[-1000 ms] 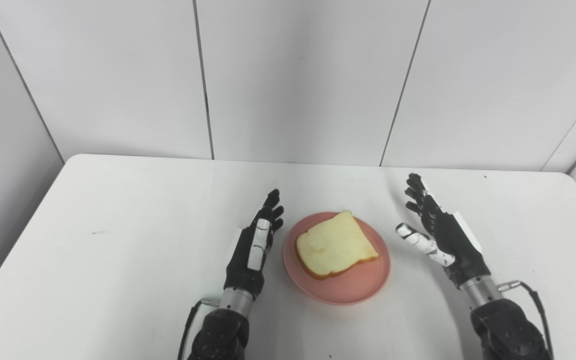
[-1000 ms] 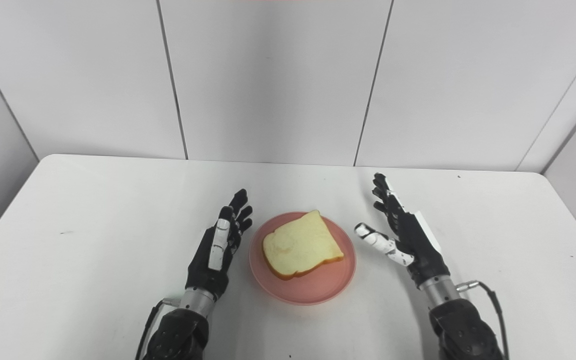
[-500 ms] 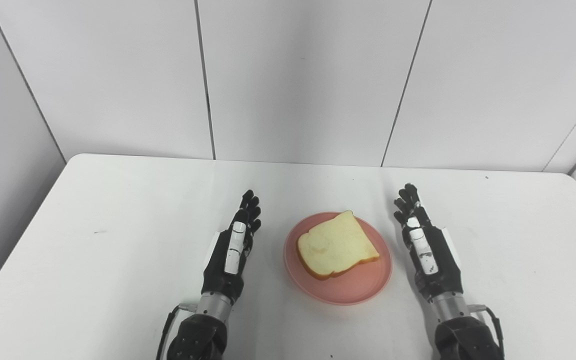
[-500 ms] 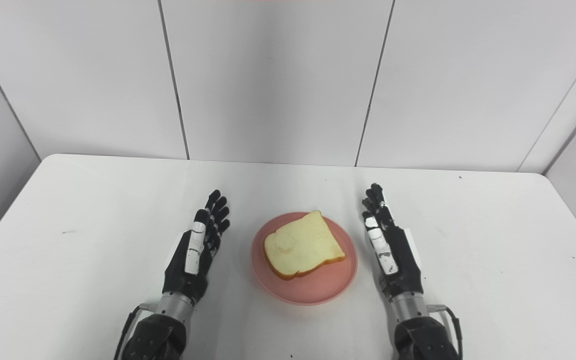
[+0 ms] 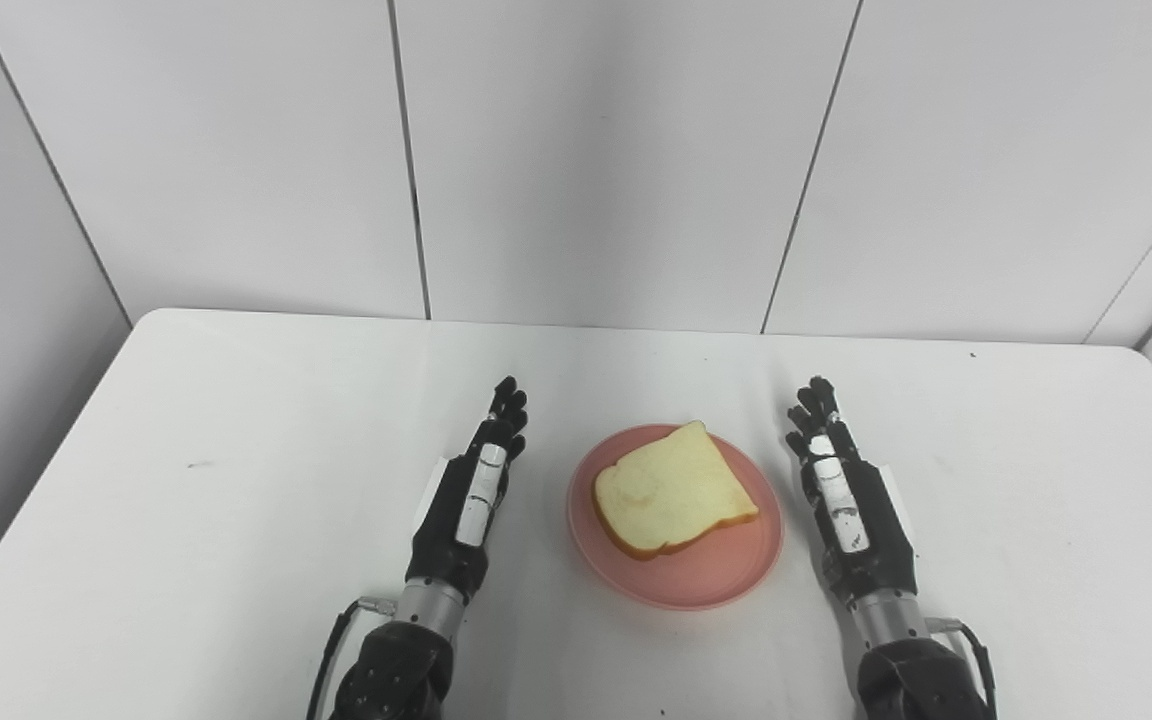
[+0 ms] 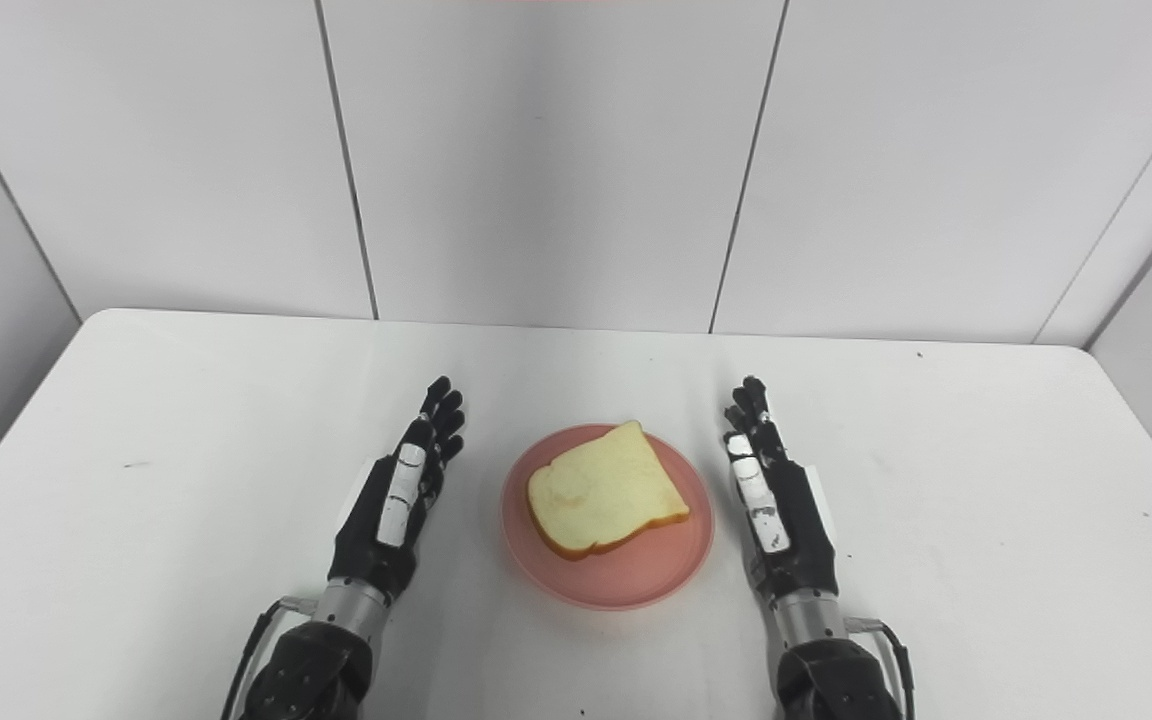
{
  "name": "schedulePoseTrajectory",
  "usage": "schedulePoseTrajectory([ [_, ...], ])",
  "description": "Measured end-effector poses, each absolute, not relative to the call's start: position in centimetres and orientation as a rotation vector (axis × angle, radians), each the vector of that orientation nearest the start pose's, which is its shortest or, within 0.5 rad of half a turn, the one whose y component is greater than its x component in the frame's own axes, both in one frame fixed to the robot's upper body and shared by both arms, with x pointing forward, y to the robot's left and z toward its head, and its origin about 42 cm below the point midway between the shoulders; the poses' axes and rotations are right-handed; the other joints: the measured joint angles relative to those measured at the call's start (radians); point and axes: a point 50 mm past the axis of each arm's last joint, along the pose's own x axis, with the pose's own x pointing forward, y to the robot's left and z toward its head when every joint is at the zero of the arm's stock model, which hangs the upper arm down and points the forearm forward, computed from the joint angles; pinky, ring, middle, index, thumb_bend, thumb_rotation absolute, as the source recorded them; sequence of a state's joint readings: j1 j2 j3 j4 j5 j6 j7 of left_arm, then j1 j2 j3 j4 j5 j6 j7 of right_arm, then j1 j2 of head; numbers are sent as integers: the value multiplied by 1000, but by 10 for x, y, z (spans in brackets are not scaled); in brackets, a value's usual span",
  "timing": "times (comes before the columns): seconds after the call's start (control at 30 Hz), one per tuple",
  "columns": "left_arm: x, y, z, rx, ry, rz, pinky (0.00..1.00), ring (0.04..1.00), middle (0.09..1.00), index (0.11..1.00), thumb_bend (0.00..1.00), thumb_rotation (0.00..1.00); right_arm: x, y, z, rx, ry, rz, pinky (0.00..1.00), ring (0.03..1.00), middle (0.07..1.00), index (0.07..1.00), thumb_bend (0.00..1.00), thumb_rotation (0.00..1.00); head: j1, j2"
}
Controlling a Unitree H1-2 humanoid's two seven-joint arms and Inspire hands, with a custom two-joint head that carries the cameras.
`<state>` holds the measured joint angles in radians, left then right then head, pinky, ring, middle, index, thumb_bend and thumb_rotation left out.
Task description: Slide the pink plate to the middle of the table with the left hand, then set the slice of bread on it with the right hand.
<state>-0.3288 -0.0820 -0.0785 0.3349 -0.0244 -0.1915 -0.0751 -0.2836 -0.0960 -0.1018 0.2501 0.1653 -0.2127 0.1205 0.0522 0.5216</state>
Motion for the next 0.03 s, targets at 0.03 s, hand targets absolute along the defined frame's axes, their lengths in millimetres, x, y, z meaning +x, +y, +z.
schedulePoseTrajectory([
  [0.03, 378, 123, 124, -74, -175, -250, 1000, 1000, 1000, 1000, 733, 1000, 373, -247, 135, 71, -252, 52, 1000, 1000, 1000, 1000, 704, 845, -5, -2],
])
